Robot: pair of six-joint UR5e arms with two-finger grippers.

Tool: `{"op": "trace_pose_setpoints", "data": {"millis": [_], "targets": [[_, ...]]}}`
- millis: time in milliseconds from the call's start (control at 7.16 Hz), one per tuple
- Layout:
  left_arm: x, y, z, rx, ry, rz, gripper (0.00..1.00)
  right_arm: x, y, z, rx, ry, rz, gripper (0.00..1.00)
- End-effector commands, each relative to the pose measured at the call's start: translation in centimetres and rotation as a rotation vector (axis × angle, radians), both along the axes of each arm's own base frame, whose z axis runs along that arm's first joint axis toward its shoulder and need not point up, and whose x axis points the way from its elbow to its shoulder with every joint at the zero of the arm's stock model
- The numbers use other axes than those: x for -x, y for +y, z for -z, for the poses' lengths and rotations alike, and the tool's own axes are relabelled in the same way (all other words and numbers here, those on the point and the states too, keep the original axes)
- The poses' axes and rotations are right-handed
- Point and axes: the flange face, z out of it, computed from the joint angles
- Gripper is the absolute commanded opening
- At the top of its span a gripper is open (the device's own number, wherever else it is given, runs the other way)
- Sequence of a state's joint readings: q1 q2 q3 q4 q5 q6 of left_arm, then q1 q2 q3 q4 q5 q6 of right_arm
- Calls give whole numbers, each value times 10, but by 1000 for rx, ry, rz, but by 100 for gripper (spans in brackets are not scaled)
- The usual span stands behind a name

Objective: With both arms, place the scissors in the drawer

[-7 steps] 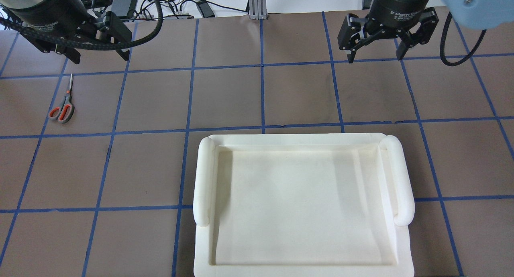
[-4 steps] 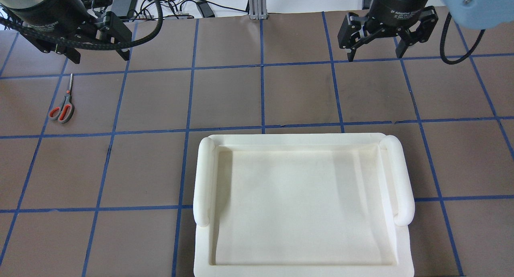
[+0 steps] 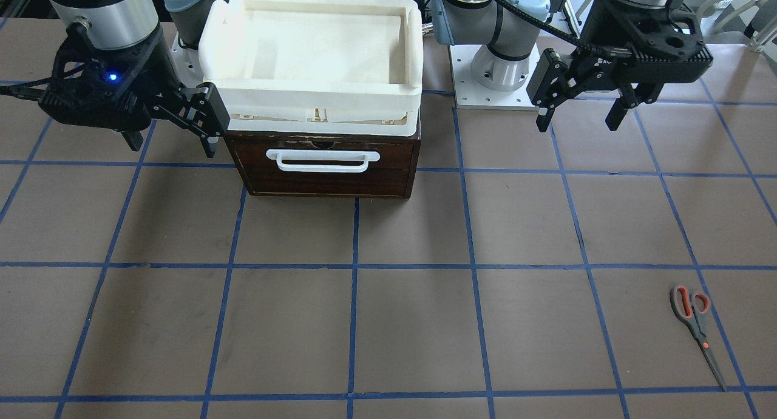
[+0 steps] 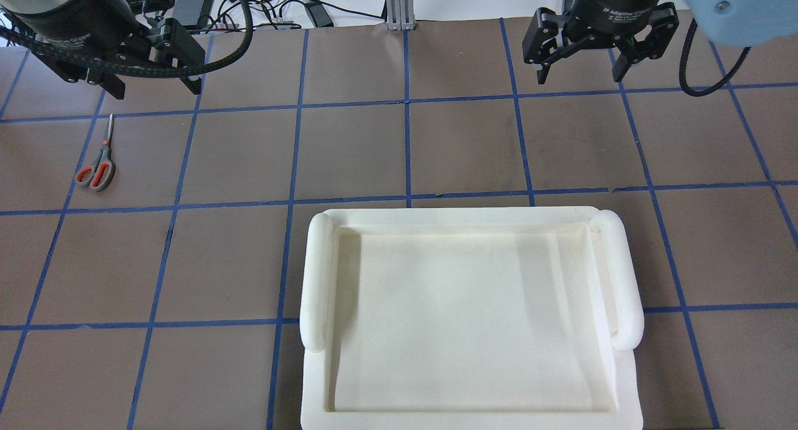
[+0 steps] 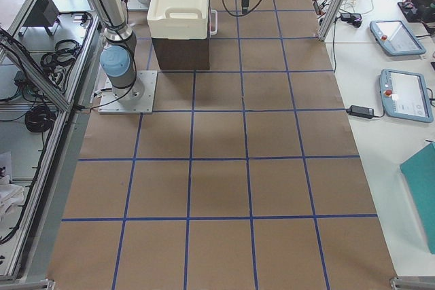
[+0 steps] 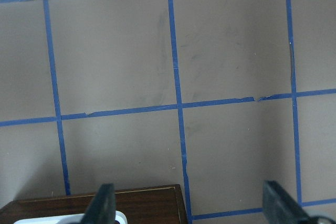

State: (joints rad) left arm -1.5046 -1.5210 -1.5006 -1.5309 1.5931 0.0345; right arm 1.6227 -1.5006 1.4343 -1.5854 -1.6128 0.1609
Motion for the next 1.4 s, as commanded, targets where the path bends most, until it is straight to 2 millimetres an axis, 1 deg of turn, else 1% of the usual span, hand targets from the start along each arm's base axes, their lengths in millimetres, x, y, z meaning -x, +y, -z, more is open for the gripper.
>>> {"op": "trace_pose_setpoints", "data": {"millis": [0,140,279,419,559,699,838,978,1118,1257], "targets": [[-8,-3,5,-13,-3,-4,100,-3,-4,7,-3,-22,240,100],[-18,-3,16,-38,-11,27,100,-6,-4,14,-13,-24,349,100],[-47,0,40,-92,-30,71,100,-9,-8,24,-28,-34,489,100],[-83,3,69,-155,-43,58,100,-24,-7,32,-36,-37,614,100],[-126,6,87,-193,-34,76,100,-47,-6,39,-28,-38,618,100],[-183,3,107,-225,-6,2,100,-64,-6,54,-47,-27,685,100],[-234,-10,139,-225,7,-77,100,-85,-6,77,-76,-10,803,100],[-253,-30,170,-204,-11,-92,100,-109,-2,90,-82,-3,836,100],[-271,-57,206,-176,-27,-103,100,-124,-1,105,-96,14,874,100],[-286,-82,236,-149,-35,-128,100,-138,-1,123,-114,34,968,100]]}}
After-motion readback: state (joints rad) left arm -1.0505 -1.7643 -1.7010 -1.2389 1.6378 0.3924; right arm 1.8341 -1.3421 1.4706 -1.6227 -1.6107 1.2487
